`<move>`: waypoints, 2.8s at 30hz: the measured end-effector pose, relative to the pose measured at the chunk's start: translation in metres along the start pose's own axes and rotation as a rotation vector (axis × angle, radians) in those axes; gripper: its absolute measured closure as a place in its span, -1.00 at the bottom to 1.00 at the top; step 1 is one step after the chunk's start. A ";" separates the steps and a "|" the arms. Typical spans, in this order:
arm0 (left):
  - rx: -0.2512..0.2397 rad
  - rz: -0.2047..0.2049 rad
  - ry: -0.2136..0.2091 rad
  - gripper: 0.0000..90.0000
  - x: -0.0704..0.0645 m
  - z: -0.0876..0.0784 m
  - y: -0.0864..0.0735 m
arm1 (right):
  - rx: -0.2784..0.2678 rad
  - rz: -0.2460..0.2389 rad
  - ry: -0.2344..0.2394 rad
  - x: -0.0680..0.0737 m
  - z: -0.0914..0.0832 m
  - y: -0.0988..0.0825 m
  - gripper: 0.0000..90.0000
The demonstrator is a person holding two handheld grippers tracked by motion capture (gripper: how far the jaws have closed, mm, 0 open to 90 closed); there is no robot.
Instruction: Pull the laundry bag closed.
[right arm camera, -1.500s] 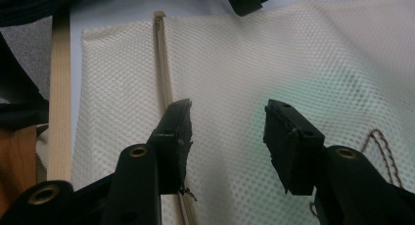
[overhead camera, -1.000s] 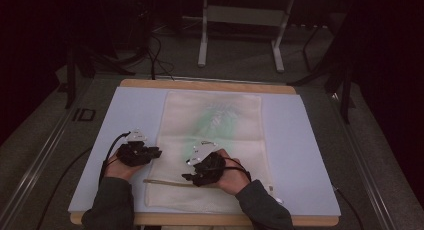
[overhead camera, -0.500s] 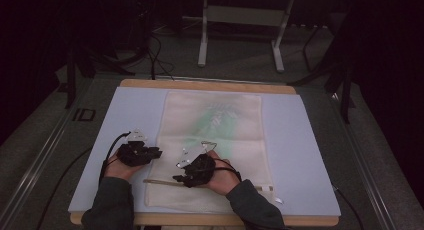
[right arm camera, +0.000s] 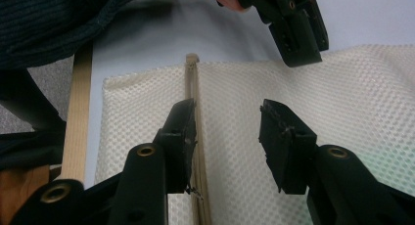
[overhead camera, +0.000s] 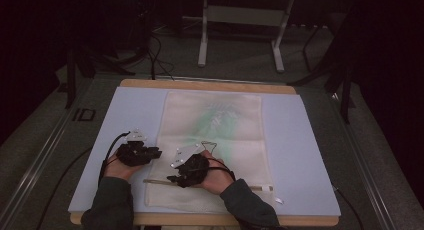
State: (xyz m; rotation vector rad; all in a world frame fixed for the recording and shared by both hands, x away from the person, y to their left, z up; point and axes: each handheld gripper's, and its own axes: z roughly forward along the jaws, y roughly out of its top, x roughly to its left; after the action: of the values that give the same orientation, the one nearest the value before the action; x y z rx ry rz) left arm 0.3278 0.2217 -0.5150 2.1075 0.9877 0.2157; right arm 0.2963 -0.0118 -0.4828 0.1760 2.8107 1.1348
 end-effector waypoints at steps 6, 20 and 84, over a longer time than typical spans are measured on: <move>0.004 -0.003 -0.005 0.62 0.000 0.001 0.000 | 0.003 -0.004 0.012 0.000 0.009 0.003 0.27; -0.002 -0.003 0.005 0.62 0.002 -0.001 -0.001 | -0.008 -0.011 0.027 0.003 0.025 0.010 0.47; -0.023 -0.020 0.004 0.61 0.006 -0.005 -0.001 | 0.034 0.030 0.021 0.018 0.099 0.033 0.79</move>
State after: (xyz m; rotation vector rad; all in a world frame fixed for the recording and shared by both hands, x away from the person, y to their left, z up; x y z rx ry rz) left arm 0.3285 0.2292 -0.5134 2.0764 1.0039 0.2206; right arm 0.2951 0.0825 -0.5315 0.2102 2.8571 1.1012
